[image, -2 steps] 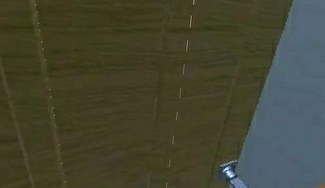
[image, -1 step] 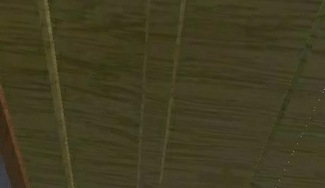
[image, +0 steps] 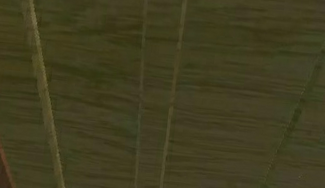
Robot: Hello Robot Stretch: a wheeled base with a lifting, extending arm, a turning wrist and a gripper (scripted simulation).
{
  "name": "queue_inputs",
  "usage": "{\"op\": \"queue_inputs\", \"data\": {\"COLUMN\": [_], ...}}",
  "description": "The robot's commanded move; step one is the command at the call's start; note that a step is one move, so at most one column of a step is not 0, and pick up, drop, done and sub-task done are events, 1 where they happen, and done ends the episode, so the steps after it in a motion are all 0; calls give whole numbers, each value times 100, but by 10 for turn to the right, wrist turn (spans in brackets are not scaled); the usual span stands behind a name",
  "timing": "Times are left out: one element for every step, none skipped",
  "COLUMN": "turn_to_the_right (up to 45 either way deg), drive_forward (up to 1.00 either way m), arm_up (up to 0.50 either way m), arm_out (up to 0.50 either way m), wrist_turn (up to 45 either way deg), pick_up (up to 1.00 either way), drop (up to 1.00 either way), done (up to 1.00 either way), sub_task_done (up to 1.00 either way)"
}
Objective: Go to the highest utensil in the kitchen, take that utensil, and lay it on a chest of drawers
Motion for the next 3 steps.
{"op": "queue_inputs", "data": {"turn_to_the_right": [450, 450, 450], "drive_forward": [0, 0, 0], "arm_up": [0, 0, 0], "arm_out": [0, 0, 0], "wrist_turn": [0, 0, 0], "pick_up": [0, 0, 0], "drop": [0, 0, 0], "done": [0, 0, 0], "sub_task_done": [0, 0, 0]}}
